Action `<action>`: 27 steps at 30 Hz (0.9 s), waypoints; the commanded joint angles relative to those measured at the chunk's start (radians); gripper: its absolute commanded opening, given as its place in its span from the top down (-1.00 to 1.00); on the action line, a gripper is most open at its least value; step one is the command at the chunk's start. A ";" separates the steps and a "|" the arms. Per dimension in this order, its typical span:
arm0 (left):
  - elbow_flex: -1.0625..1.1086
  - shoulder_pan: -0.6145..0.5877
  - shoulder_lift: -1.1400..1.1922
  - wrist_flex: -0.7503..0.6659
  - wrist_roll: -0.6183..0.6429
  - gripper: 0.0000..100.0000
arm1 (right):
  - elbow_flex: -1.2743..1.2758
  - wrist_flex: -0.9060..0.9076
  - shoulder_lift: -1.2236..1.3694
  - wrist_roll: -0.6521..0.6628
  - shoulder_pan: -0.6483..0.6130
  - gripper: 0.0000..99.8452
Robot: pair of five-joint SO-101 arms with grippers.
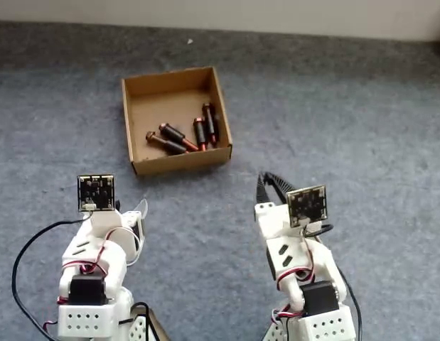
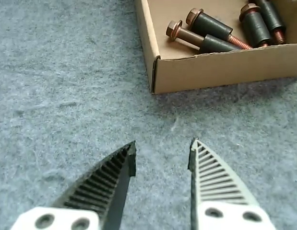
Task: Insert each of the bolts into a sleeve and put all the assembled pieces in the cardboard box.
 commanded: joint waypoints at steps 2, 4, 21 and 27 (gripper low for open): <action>0.019 -0.013 -0.002 0.003 -0.003 0.59 | 0.153 0.160 0.012 0.005 0.031 0.97; 0.019 -0.013 -0.002 0.003 -0.002 0.59 | 0.153 0.220 0.012 0.005 0.035 0.97; 0.019 0.022 -0.002 0.152 -0.071 0.59 | 0.153 0.654 0.010 0.011 0.035 0.97; 0.019 0.022 -0.001 0.255 -0.199 0.59 | 0.153 0.654 0.010 0.011 0.035 0.97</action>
